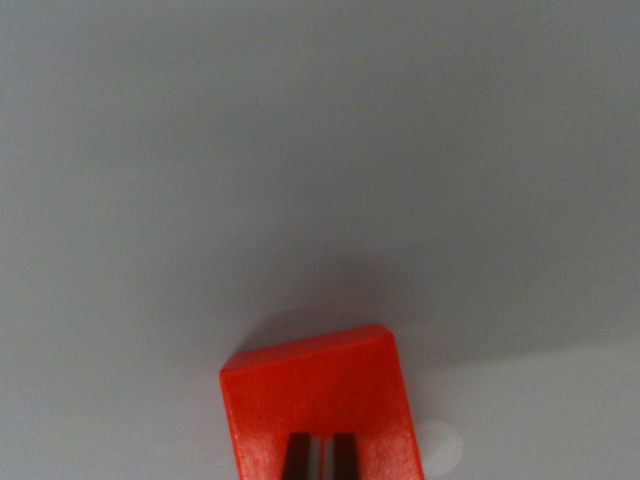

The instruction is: Reach red block

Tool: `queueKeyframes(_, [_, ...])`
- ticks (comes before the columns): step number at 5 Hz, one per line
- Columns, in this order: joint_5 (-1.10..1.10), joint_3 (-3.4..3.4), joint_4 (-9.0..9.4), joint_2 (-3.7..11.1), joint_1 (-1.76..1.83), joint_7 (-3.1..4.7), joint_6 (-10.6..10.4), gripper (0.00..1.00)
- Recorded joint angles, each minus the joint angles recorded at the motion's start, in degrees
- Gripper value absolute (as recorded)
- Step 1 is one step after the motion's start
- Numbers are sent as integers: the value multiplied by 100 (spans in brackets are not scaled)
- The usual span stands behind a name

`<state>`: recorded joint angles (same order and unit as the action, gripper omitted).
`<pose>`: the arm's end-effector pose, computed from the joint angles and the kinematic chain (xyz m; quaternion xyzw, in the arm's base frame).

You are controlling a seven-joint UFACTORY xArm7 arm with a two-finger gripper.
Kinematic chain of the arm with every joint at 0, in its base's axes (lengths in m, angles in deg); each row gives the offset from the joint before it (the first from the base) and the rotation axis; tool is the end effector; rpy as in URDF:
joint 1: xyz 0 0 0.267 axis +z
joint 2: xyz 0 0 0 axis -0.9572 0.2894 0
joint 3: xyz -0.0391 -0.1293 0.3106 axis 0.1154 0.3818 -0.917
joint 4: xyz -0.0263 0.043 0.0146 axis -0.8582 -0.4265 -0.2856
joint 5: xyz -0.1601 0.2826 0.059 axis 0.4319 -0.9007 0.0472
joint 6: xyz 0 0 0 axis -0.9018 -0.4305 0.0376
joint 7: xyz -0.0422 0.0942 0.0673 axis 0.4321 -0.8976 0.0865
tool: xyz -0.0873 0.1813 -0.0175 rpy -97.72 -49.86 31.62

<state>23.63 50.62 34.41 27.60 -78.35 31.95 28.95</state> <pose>0.3832 -0.0767 0.0713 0.9945 -0.1017 0.0041 0.0254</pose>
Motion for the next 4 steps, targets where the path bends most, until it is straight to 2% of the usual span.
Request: queueKeyframes(4, [4, 5, 51, 1, -5, -3, -52, 0])
